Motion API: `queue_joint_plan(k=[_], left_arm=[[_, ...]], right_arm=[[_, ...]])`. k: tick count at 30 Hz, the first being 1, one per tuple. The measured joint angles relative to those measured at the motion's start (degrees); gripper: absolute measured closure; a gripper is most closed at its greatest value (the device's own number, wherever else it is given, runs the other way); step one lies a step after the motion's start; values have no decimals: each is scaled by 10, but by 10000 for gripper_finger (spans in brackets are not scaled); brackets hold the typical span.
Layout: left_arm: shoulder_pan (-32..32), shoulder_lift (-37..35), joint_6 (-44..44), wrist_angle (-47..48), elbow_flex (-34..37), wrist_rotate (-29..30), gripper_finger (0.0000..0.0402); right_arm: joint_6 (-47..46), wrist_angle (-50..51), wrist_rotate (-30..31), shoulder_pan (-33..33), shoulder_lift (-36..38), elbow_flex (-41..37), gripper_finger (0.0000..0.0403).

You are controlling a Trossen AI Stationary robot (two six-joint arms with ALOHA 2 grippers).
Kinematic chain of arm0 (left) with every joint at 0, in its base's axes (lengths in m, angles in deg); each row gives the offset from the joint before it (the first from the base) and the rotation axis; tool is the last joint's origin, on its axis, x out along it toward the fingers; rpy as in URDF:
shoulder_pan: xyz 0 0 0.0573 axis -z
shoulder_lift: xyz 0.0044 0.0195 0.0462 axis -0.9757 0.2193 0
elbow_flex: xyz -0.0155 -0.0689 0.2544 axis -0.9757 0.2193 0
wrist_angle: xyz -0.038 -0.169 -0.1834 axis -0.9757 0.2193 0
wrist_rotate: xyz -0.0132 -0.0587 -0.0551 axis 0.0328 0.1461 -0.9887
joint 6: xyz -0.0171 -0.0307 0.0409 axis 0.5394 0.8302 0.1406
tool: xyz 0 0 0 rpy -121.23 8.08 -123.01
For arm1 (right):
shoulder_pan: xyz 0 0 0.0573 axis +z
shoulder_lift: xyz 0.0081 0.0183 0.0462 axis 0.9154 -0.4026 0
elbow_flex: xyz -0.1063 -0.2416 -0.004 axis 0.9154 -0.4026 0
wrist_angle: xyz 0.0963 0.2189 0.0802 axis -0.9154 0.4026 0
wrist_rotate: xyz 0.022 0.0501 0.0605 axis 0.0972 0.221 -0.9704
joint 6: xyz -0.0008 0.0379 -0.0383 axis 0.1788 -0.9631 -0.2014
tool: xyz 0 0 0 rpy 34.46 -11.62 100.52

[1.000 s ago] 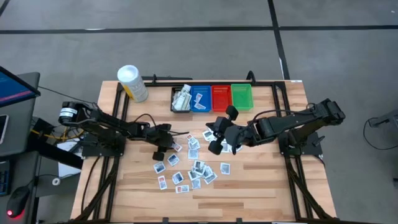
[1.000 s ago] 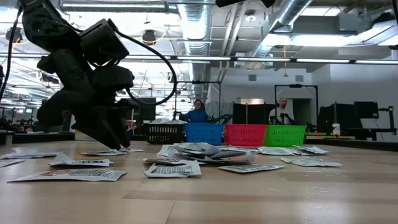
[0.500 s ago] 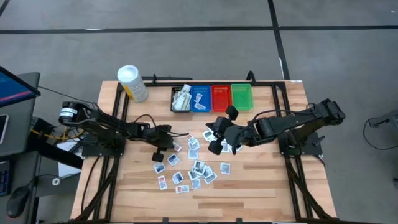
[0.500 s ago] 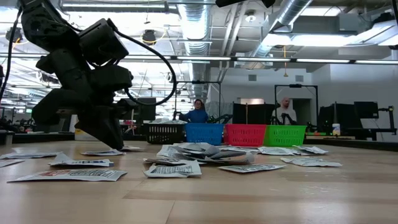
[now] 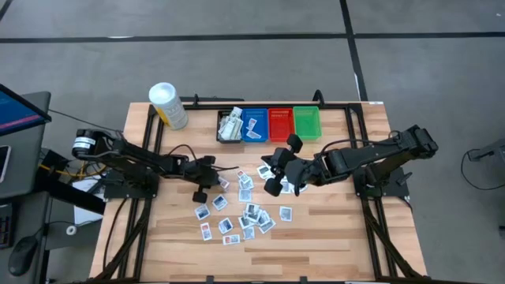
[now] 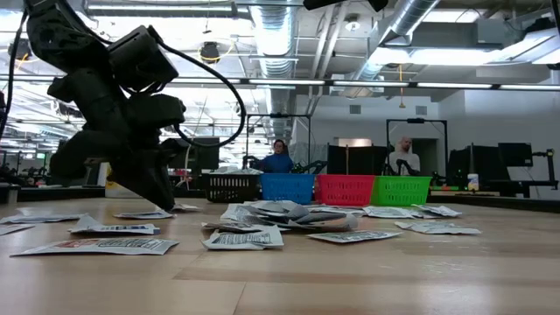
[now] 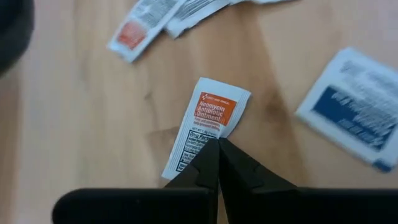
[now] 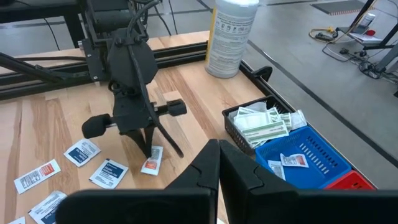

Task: Pick & Place First Aid Supplies
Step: Put the orange ointment pack in the blue bin

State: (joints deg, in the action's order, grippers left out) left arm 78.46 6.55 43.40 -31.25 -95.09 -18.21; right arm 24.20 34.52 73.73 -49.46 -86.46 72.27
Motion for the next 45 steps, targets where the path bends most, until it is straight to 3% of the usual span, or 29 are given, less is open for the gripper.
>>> queue_joint_plan(k=[11, 20, 31, 36, 45], left_arm=[[0, -49, -71, -20, -1, 38, 394], [-2, -64, -182, -111, -2, 67, 394], [-88, -63, -189, -132, -73, 71, 394], [-145, -36, -189, -131, -130, 42, 394], [-208, 103, -232, -129, -257, 7, 394]], right_arm=[[0, 0, 0, 0, 0, 0, 402], [0, 0, 0, 0, 0, 0, 402], [0, 0, 0, 1, 0, 0, 402], [0, 7, 0, -4, 0, 0, 402], [2, 16, 1, -20, 0, 0, 402]])
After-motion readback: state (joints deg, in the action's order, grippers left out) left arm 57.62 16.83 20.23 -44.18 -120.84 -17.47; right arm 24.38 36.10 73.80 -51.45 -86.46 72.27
